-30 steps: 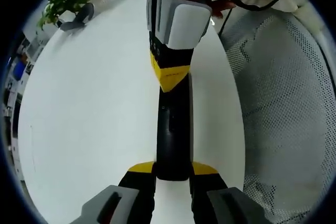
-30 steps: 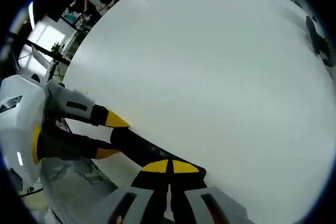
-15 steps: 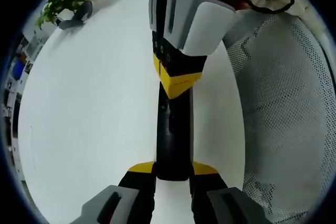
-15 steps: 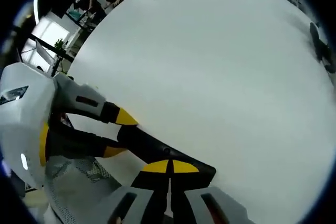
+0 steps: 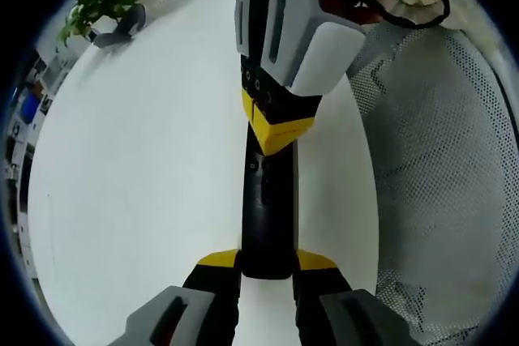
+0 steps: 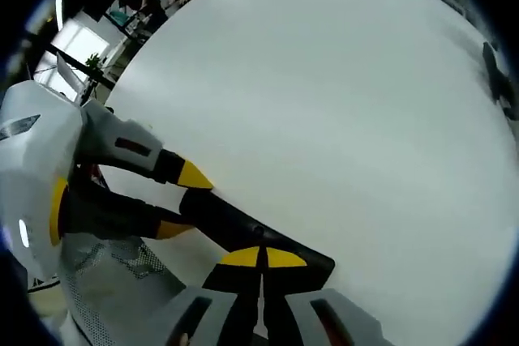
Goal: Press the specified remote control buttons in sequence, fully releasing each button before pressing the next.
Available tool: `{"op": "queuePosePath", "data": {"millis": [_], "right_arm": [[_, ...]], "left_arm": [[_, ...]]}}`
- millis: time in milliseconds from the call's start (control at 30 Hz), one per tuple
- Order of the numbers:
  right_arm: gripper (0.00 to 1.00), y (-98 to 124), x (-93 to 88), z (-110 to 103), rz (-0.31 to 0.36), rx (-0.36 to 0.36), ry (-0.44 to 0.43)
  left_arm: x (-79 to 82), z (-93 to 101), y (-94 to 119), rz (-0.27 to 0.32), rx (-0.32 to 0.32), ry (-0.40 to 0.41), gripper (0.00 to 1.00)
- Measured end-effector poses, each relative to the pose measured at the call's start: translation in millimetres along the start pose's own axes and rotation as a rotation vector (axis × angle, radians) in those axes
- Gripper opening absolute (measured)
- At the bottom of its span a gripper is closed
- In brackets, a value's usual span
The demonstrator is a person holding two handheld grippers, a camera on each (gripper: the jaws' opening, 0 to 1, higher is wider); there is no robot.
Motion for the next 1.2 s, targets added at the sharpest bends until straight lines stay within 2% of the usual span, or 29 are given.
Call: {"op": "queuePosePath", "data": {"millis": [133,367,467,700,767,833,900,1133,1200], "right_arm": [[0.0,0.1,0.0,0.5,0.024,0.017,-0.014],[0.0,-0.1,0.5,-1.7,0.007,0.022,0.003],[0.0,0.2,-0.5,-3.6,0.018,-0.018,0.073],[0.0,0.1,-3.9,-6.1,0.001,-0.049,0.131],[0.0,1.2,-9.3,-5.8,-0.022,-0.056,0.141],[0.0,2.0,-11.5,-5.9,-0.013,-0.06,0.152],[0.0,2.8,-12.4,-5.4,-0.004,-0.056,0.15],[0.0,2.2,-26.1,-4.6,-0.053,-0.003,0.107],[0.0,2.5,-26.0,-5.1,-0.042,-0.005,0.113]], "left_arm": [[-0.3,-0.1,0.1,0.008,0.0,-0.004,0.24],[-0.3,-0.3,0.1,0.003,-0.001,0.004,0.24],[-0.4,-0.1,0.0,0.003,0.002,0.016,0.24],[-0.2,0.5,-0.1,-0.015,0.01,0.022,0.24],[0.0,0.2,-0.1,-0.022,0.01,0.023,0.24],[0.3,0.4,0.1,-0.031,0.011,0.022,0.24],[0.1,0.4,-0.1,-0.035,0.011,0.02,0.24],[-0.1,0.5,-0.2,-0.02,0.013,0.03,0.24],[0.1,0.7,-0.3,-0.023,0.013,0.029,0.24]]}}
Point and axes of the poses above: the point that each gripper's makers call its tool centre point, and the gripper's own axes: y roughly backward along the fingers, z roughly to its right, x roughly out of its top, the point moved 1 cm from there along y, roughly backward along the fingers, and after that the axes turned 4 degrees about -z, right-handed, at the moved point
